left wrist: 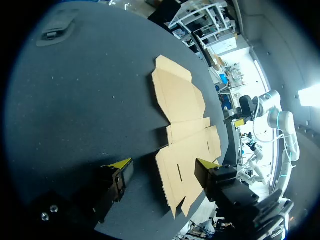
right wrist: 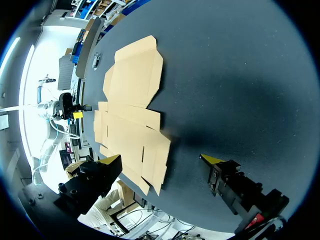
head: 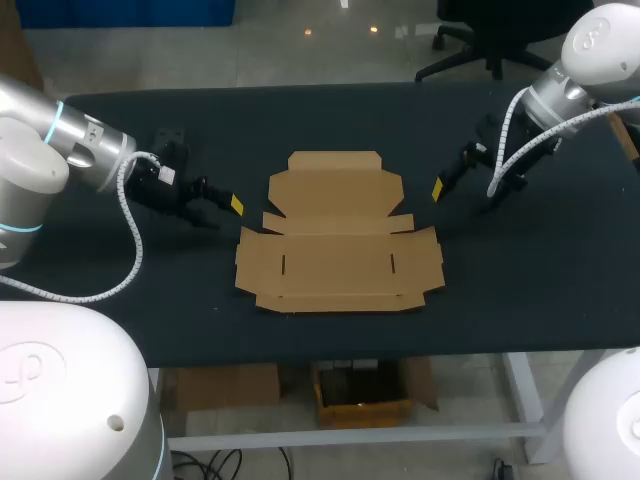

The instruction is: Assemble the packaging by folding the flat box into shape, placing the metal phone stand inside, and closing the box properly

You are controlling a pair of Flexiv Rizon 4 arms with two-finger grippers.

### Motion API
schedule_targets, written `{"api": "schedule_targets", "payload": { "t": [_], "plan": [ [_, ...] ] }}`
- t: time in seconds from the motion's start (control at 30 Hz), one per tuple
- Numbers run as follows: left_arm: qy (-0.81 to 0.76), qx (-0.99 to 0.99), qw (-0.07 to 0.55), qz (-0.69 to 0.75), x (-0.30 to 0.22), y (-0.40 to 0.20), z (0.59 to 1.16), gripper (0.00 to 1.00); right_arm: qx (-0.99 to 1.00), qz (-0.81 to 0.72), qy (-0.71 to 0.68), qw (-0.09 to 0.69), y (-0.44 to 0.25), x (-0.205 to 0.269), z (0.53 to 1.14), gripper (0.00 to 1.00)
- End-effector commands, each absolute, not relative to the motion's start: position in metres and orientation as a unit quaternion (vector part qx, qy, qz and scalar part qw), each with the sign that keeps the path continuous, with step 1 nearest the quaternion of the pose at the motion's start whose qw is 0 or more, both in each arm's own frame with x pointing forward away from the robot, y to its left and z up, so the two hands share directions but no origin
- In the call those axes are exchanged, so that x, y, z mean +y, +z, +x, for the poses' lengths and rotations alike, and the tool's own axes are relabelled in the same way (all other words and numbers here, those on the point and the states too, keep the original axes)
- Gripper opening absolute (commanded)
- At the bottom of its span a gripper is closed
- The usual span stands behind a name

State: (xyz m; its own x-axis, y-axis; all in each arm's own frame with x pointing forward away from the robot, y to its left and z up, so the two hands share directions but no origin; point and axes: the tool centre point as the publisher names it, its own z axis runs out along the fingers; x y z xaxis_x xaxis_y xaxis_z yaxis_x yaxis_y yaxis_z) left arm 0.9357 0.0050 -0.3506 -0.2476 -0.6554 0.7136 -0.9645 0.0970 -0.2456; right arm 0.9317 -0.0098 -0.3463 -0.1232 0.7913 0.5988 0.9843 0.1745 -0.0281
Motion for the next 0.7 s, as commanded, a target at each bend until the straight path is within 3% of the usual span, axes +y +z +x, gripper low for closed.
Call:
{"api": "schedule_targets", "payload": {
  "t": [0.03, 0.4, 0.43, 0.53, 0.57, 0.6, 0.63, 0.7],
  "plan": [
    [0.348, -0.712, 0.199, 0.577, 0.023, -0.322, 0.935, 1.00, -0.720, -0.621, -0.197, 0.241, -0.343, -0.009, 0.925, 1.00],
    [0.347, -0.730, 0.165, 0.565, 0.038, -0.295, 0.963, 1.00, -0.706, -0.640, -0.198, 0.230, -0.331, -0.007, 0.931, 1.00],
    [0.346, -0.732, 0.161, 0.564, 0.038, -0.292, 0.964, 0.96, -0.706, -0.640, -0.199, 0.229, -0.330, -0.007, 0.932, 1.00],
    [0.341, -0.736, 0.147, 0.566, 0.038, -0.284, 0.969, 0.09, -0.706, -0.639, -0.201, 0.229, -0.325, -0.005, 0.935, 1.00],
    [0.337, -0.737, 0.138, 0.569, 0.038, -0.282, 0.971, 0.00, -0.706, -0.638, -0.202, 0.231, -0.325, -0.005, 0.937, 1.00],
    [0.334, -0.736, 0.132, 0.573, 0.037, -0.281, 0.972, 0.00, -0.706, -0.638, -0.202, 0.232, -0.324, -0.006, 0.939, 0.51],
    [0.333, -0.734, 0.131, 0.577, 0.036, -0.280, 0.973, 0.00, -0.706, -0.637, -0.202, 0.234, -0.324, -0.006, 0.942, 0.43],
    [0.331, -0.729, 0.137, 0.583, 0.035, -0.278, 0.976, 0.00, -0.704, -0.638, -0.201, 0.239, -0.325, -0.005, 0.945, 0.00]
  ]
}}
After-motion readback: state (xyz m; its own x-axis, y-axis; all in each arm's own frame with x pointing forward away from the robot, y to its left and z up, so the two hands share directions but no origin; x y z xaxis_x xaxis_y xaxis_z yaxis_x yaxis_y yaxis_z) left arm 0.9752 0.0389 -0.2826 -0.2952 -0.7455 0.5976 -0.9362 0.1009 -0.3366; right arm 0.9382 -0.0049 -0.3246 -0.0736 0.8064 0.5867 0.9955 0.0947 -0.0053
